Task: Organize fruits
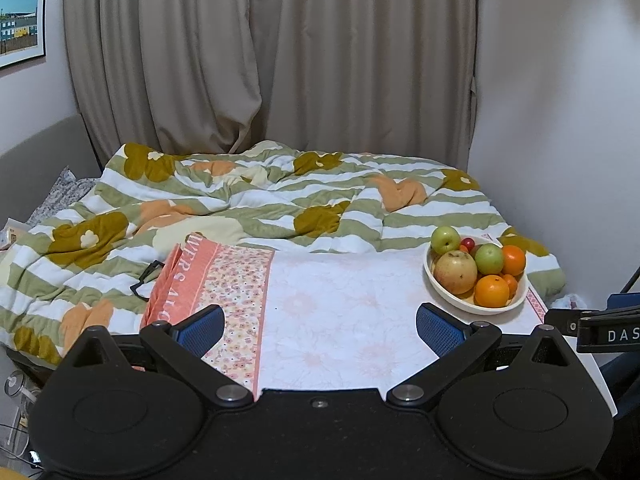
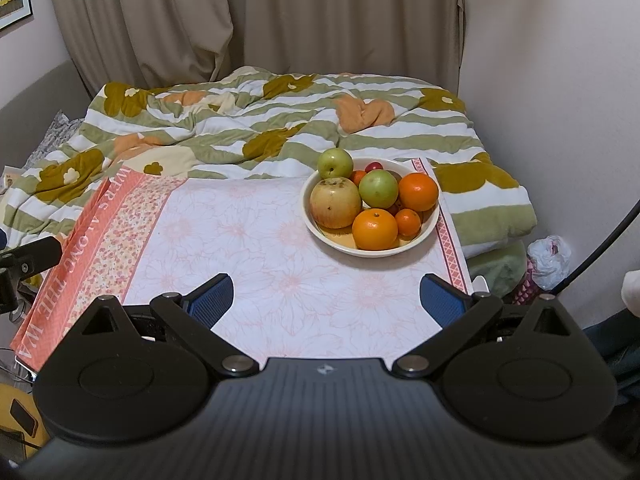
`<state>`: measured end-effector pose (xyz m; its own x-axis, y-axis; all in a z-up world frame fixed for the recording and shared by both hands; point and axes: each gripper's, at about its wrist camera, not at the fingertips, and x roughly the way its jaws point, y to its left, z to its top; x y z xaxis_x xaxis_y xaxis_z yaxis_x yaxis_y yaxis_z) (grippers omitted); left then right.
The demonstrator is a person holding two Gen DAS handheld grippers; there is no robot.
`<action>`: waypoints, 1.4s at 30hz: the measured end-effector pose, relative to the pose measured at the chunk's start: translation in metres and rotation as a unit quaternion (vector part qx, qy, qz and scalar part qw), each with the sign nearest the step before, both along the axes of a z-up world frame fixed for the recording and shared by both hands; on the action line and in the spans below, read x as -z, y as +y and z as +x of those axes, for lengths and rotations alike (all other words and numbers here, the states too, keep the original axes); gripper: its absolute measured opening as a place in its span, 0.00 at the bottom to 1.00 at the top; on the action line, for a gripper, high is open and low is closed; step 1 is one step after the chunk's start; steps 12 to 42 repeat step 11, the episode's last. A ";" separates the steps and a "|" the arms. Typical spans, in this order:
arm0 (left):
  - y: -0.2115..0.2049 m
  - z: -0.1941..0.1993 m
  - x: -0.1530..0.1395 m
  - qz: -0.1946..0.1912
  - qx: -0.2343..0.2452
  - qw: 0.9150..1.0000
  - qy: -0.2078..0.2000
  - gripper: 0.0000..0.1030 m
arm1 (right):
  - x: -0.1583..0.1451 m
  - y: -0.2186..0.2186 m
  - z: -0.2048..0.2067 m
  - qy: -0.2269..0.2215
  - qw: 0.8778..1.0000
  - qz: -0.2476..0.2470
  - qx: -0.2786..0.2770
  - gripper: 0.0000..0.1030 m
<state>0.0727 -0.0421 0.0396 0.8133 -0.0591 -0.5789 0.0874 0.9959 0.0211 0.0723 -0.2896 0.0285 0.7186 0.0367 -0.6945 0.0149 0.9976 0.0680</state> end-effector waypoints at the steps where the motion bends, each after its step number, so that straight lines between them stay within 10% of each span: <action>1: 0.000 0.000 0.000 0.003 -0.002 1.000 -0.001 1.00 | 0.000 0.000 0.000 -0.001 1.000 0.000 0.000 1.00; 42: 0.000 0.000 -0.002 0.019 -0.008 1.000 -0.021 1.00 | 0.000 0.005 0.002 0.000 1.000 0.000 0.003 1.00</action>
